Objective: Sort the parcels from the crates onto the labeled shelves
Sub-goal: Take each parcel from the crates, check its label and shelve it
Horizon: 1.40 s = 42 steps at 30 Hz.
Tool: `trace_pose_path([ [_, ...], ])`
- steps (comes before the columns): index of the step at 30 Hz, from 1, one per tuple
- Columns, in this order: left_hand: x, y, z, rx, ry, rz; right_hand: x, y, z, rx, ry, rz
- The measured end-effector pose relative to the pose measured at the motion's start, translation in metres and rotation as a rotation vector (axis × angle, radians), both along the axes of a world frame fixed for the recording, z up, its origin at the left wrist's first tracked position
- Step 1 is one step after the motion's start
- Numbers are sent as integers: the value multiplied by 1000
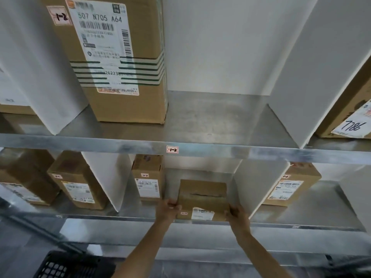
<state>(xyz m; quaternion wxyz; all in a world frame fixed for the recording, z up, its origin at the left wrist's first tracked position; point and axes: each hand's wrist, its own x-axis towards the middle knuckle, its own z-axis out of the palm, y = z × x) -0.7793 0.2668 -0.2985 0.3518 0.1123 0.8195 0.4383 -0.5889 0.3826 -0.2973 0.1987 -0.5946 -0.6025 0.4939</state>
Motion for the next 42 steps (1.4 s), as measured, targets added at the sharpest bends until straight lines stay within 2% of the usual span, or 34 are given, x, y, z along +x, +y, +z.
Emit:
trace_pose_path([
  [9,8,2,-10,-8,152,22,-3,-1,-3,2,32,-40],
  [15,7,17,-12,26,122,64,-18,11,-1,-25,26,-71],
  [20,1,39,-14,70,121,122,-42,24,3,52,-34,-157],
  [28,3,44,-7,77,165,78,-53,29,5,54,-61,-178],
  [31,9,36,-2,83,236,-6,-47,20,3,47,-17,-185],
  [35,24,12,-3,151,190,46,-31,-5,3,17,103,-224],
  [38,41,-17,-1,213,134,47,-14,-29,-3,5,85,-152],
  [42,61,-62,-2,204,173,68,-1,-67,-7,-56,19,-51],
])
